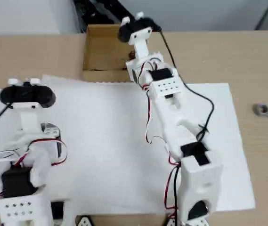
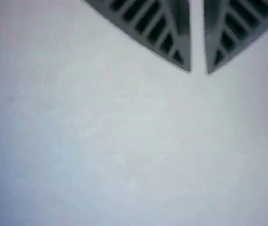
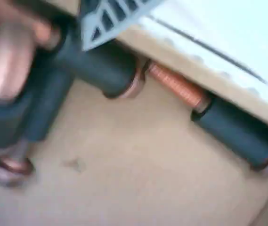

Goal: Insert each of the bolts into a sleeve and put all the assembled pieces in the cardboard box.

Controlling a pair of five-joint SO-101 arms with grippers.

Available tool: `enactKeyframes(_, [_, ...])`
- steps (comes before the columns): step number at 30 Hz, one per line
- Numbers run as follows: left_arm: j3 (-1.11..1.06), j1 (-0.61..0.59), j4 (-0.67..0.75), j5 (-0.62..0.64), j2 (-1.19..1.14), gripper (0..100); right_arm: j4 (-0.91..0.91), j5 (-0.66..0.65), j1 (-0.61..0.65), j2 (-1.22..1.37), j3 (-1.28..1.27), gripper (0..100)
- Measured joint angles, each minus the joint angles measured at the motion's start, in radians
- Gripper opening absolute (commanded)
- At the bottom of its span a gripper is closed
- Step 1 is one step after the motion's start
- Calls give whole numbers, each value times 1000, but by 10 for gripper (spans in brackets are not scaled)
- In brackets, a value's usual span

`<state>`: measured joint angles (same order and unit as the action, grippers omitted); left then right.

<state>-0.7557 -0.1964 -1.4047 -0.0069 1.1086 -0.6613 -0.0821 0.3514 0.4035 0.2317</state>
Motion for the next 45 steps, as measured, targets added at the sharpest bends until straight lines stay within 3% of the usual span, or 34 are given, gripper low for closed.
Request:
enactKeyframes(4, [0, 0, -3, 0, 0, 7, -81, 0, 0, -54, 0, 140])
enactKeyframes(8, [0, 0, -5, 0, 2, 7, -235, -9, -6, -127, 0, 2])
enactKeyframes(12, [0, 0, -5, 0, 2, 7, -425, -118, -9, -242, 0, 13])
enactKeyframes(22, [-5, 0, -5, 0, 14, 7, -744, -138, -5, -726, -68, 13])
enactKeyframes(28, [-153, 0, 2, 0, 198, 7, -876, -138, -17, -1158, -295, 13])
enactKeyframes(36, [-327, -2, 95, -100, 531, 7, -881, -138, -189, -1807, -816, 13])
enactKeyframes(40, [-365, -2, 100, -115, 609, 7, -881, -146, -218, -2134, -1053, 13])
enactKeyframes(45, [-459, -2, 103, -115, 674, 10, -919, -147, -242, -2177, -1120, 13])
